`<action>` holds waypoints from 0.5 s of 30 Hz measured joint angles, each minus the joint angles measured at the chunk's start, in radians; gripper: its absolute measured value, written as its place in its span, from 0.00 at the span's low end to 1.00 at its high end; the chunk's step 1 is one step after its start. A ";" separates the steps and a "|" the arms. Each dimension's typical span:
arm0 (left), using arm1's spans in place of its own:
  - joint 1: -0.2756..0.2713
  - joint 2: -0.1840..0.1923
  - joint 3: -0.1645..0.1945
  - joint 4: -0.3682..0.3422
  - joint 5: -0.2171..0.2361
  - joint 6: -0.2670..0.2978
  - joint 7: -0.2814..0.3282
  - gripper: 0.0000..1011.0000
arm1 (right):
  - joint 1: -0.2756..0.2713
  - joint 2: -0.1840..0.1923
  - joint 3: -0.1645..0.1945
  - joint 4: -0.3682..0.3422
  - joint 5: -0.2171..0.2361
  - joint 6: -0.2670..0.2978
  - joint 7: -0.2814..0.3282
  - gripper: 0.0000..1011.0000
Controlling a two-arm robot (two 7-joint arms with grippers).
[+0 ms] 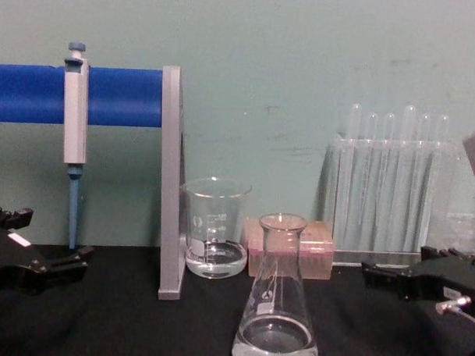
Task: Grasp the erlenmeyer flask with one hand, shake it three times, then place it back.
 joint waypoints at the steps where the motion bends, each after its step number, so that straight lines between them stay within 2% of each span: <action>1: 0.000 0.000 0.000 0.000 0.000 0.000 0.000 0.99 | 0.000 0.000 0.000 0.000 -0.003 0.002 0.001 0.99; 6: 0.000 0.000 0.000 0.000 0.000 0.000 0.000 0.99 | -0.002 -0.004 0.005 0.001 -0.019 0.011 0.008 0.99; 15: 0.000 0.000 0.000 0.000 0.000 0.000 0.000 0.99 | -0.002 -0.004 0.005 0.001 -0.019 0.011 0.008 0.99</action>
